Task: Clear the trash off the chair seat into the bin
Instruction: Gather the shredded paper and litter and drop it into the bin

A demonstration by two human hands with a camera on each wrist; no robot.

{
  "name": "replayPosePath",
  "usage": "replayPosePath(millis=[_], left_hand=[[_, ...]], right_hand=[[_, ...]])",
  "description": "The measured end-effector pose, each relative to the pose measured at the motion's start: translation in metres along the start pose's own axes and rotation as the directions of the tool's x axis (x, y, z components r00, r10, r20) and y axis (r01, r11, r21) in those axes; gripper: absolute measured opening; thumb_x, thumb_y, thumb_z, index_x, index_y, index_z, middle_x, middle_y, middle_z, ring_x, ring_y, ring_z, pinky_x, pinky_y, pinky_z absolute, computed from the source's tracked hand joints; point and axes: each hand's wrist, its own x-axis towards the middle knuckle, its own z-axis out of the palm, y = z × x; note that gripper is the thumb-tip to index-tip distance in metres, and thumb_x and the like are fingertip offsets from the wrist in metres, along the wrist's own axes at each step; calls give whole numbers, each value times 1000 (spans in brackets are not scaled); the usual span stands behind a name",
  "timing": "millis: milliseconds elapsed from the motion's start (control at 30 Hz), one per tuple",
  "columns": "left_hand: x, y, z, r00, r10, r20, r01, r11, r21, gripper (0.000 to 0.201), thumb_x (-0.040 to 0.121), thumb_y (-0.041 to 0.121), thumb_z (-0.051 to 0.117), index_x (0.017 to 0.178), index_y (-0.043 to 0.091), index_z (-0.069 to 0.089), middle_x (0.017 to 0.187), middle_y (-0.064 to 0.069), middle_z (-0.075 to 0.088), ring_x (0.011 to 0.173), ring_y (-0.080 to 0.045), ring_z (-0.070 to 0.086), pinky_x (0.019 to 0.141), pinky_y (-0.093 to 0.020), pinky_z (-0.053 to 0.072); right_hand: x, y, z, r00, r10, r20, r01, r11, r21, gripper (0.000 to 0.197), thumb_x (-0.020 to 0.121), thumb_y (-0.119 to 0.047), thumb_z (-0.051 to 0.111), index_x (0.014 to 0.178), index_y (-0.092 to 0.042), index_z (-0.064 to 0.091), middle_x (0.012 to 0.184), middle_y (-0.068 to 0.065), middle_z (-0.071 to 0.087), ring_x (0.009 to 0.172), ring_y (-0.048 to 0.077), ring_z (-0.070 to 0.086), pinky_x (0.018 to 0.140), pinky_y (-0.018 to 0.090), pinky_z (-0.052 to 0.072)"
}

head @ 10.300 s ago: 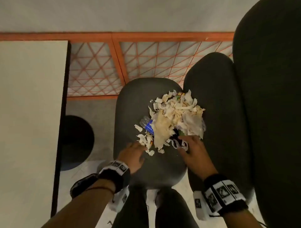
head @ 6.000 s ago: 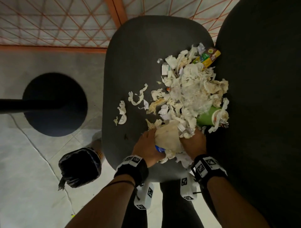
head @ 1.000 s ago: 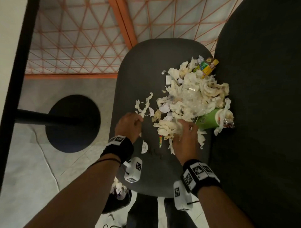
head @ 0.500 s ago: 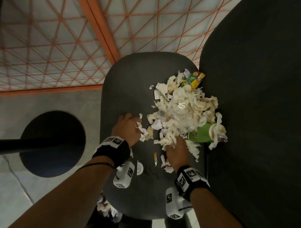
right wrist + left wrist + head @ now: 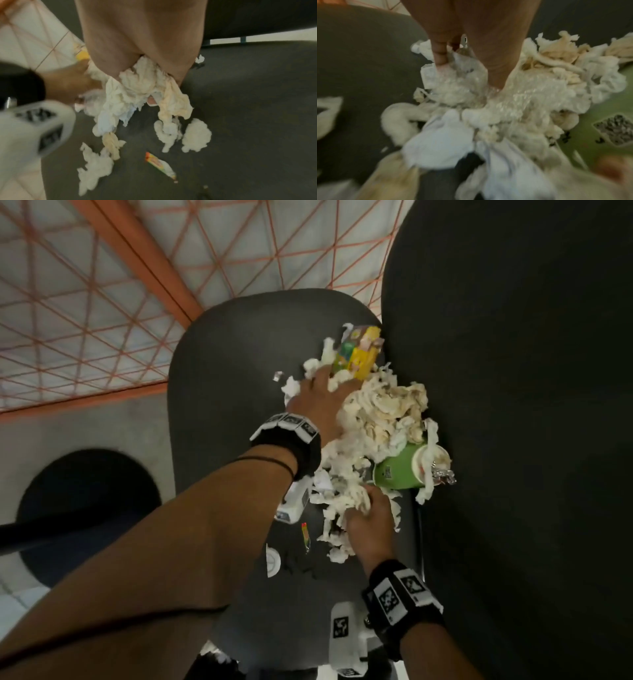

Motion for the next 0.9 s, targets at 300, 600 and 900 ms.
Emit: replayPosePath(millis=[300, 600, 900], left_hand=[[-57, -14, 33, 993, 90, 79, -78, 986, -147, 58, 91, 24, 59, 144, 21, 36, 134, -15, 42, 122, -38, 43, 95, -43, 41], [-95, -14, 51, 959, 81, 272, 100, 802, -589, 61, 91, 18, 58, 147, 22, 34, 151, -5, 33, 138, -24, 33, 105, -29, 35], [-71, -34, -20, 962, -8, -275, -116, 894, -432, 32, 90, 25, 52, 115, 40, 65, 112, 11, 69, 96, -12, 63, 85, -38, 54]], right_hand=[[25, -49, 8, 940, 227, 254, -325, 821, 469, 107, 62, -60, 78, 148, -42, 17, 146, -6, 45, 128, 21, 50, 108, 48, 41], [62, -56, 38, 977, 213, -19, -201, 944, 262, 109, 52, -36, 79, 147, -21, 27, 143, 6, 49, 125, 27, 52, 108, 46, 43], [54, -29, 39, 994, 31, -108, -21, 996, 92, 47, 84, -8, 62, 130, -1, 54, 132, 15, 58, 124, 28, 54, 109, 44, 41]])
